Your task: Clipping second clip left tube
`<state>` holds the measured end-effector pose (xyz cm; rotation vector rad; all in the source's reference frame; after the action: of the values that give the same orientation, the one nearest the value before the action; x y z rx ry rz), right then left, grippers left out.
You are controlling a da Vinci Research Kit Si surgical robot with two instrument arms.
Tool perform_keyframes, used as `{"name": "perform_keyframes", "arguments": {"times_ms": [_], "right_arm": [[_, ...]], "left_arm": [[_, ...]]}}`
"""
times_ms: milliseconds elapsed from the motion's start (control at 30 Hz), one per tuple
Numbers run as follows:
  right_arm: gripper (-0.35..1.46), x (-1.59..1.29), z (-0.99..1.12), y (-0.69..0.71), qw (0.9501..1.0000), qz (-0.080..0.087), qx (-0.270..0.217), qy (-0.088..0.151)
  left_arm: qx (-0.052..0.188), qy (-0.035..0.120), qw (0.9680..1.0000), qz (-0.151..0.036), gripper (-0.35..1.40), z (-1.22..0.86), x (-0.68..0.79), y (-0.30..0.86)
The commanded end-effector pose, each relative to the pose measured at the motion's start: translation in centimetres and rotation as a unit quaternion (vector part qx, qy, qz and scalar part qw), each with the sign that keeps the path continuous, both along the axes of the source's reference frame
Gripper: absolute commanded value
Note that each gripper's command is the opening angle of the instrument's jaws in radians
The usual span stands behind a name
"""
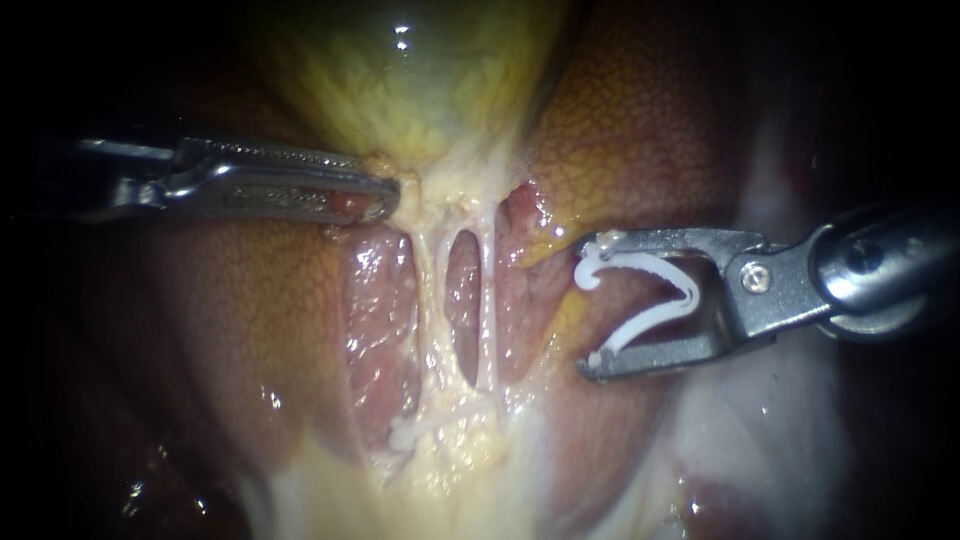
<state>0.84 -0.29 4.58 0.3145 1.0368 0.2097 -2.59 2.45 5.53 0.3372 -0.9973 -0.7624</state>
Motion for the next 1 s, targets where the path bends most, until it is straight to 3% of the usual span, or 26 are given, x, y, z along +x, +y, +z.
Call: {"name": "perform_keyframes", "arguments": {"times_ms": [33, 200, 400, 667, 1000], "right_arm": [[0.47, 0.00, 0.00, 0.00, 1.0000, 0.000, 0.000, 0.000], [0.47, 0.00, 0.00, 0.00, 1.0000, 0.000, 0.000, 0.000], [0.47, 0.00, 0.00, 0.00, 1.0000, 0.000, 0.000, 0.000], [0.47, 0.00, 0.00, 0.00, 1.0000, 0.000, 0.000, 0.000], [0.47, 0.01, 0.00, 0.00, 1.0000, 0.000, 0.000, 0.000]], "left_arm": [[0.000, 0.000, 1.0000, 0.000, -0.35, 0.00, 0.00, 0.00], [0.002, -0.001, 1.0000, 0.001, -0.35, -0.05, 0.04, 0.03], [0.006, -0.001, 1.0000, 0.001, -0.35, -0.25, 0.21, 0.15], [0.001, -0.010, 0.9997, -0.022, -0.35, -0.55, 0.46, 0.33], [0.001, -0.016, 0.9995, -0.027, -0.35, -0.64, 0.52, 0.34]]}}
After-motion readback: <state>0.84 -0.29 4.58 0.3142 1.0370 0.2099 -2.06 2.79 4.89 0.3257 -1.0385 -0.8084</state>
